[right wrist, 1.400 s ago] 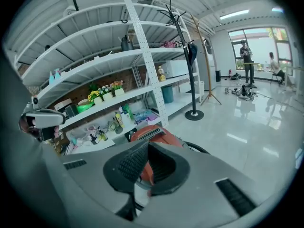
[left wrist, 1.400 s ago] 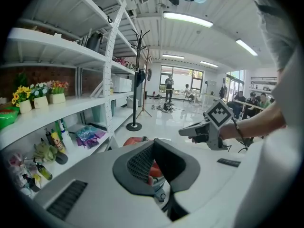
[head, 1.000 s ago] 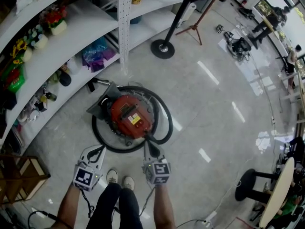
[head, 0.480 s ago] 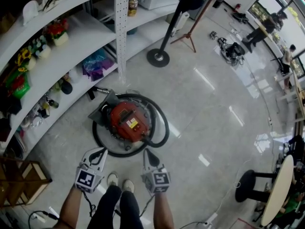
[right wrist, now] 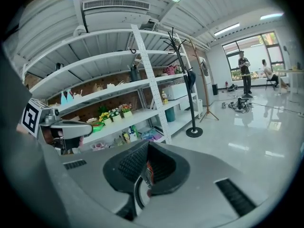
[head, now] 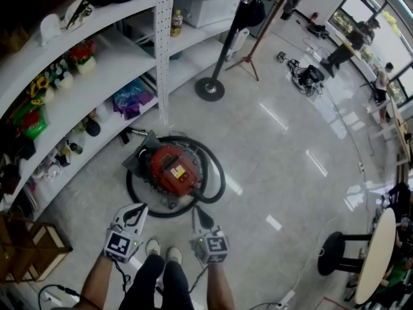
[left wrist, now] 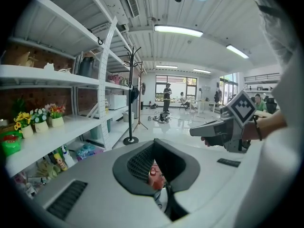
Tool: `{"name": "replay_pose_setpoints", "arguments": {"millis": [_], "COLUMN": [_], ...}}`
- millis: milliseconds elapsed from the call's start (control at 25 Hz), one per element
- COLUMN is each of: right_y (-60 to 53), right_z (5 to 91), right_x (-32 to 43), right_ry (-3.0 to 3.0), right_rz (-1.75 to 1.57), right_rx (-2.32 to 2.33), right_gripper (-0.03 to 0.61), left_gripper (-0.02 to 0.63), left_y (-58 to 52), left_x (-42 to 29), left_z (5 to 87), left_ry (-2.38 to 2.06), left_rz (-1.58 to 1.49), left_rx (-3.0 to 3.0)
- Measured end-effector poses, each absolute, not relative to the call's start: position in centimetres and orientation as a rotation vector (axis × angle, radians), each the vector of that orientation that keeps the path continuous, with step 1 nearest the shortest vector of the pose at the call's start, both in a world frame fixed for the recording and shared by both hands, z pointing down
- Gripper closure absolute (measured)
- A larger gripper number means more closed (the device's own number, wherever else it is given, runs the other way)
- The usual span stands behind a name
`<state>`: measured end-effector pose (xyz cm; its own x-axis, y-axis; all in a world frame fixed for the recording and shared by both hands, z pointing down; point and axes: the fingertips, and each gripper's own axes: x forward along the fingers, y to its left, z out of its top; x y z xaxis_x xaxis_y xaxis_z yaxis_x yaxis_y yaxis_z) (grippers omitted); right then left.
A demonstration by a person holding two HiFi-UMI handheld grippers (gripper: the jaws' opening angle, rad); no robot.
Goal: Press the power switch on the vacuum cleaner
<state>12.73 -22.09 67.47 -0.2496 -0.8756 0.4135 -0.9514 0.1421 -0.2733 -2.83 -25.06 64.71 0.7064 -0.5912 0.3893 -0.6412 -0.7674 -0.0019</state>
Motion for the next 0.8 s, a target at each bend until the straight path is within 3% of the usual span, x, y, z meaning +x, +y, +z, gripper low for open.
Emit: {"name": "replay_pose_setpoints", "arguments": {"millis": [800], "right_y": [-19.8], "right_z": [55.3], "right_x": [10.9], "right_ry": [-2.315], "right_rz": [0.628], "right_rx": [1.841], "right_gripper": [0.566], "left_gripper": [0.606], "left_y": [-22.1], "left_x": [-3.2], "left_z": [53.0], "left_ry": [-1.021], "left_rz": [0.457], "left_rx": [2.845]}}
